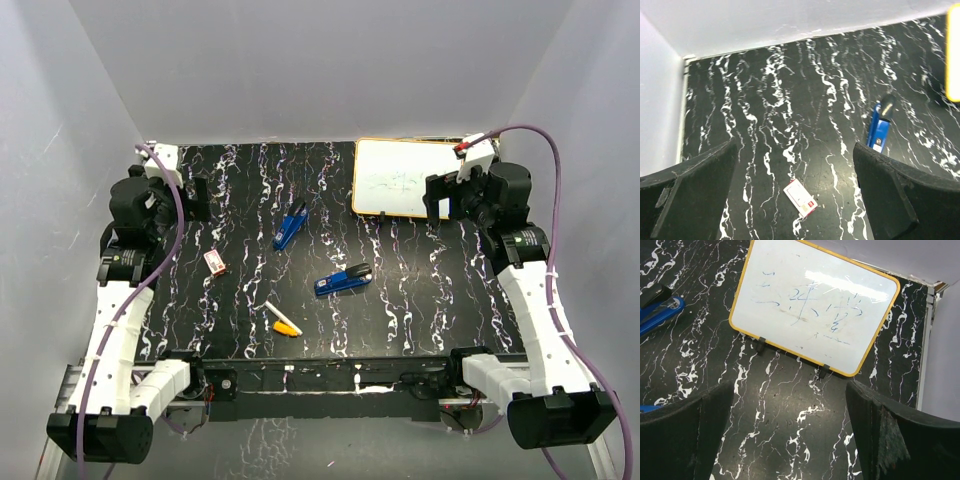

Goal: Load the staples into the stapler

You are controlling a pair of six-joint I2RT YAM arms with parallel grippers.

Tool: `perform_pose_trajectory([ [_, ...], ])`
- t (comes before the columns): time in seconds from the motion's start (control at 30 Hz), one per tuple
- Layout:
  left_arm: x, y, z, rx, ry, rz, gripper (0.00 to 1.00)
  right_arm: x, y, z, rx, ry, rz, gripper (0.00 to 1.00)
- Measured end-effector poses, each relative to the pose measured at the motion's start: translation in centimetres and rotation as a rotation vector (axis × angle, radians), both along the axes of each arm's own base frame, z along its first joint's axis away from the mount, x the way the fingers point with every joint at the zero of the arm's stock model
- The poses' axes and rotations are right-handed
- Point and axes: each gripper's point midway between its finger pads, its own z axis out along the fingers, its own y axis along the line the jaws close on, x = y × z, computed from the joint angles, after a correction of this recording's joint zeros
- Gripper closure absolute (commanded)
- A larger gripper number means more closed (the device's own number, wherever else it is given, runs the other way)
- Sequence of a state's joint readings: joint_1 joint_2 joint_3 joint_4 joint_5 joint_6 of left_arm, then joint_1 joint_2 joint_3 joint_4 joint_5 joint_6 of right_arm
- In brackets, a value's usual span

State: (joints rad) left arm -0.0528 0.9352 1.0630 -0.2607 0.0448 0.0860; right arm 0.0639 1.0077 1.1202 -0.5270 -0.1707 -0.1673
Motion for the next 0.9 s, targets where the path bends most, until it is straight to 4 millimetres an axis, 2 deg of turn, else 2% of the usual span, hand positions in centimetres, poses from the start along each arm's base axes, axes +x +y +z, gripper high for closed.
perform_pose_trajectory([
  [0.17, -0.3, -3.6, -0.7, 0.019, 0.015, -0.245, 0.03, 0.2, 0.4, 0.3, -0.042, -0.006, 0.039, 0.01],
  [0.33, -0.8, -8.2, -3.1, 0.029, 0.084, -0.515, 0.03, 0.2, 2.3, -0.2, -0.085, 0.016, 0.196, 0.01],
  [0.47, -1.9, -14.1, -6.6, 0.080, 0.175, -0.758, 0.03, -0.3, 4.2, -2.1, -0.091, 0.076, 0.345, 0.01],
  [0.63, -4.6, -21.0, -11.9, 0.142, 0.316, -1.020, 0.03, -1.4, 6.2, -4.9, -0.035, 0.147, 0.475, 0.01],
  [0.77, -7.7, -25.8, -16.2, 0.208, 0.422, -1.181, 0.03, -2.6, 7.0, -8.7, 0.034, 0.231, 0.499, 0.01],
  [0.9, -10.3, -29.1, -20.0, 0.259, 0.510, -1.277, 0.03, -3.0, 6.9, -10.5, 0.065, 0.283, 0.463, 0.01],
])
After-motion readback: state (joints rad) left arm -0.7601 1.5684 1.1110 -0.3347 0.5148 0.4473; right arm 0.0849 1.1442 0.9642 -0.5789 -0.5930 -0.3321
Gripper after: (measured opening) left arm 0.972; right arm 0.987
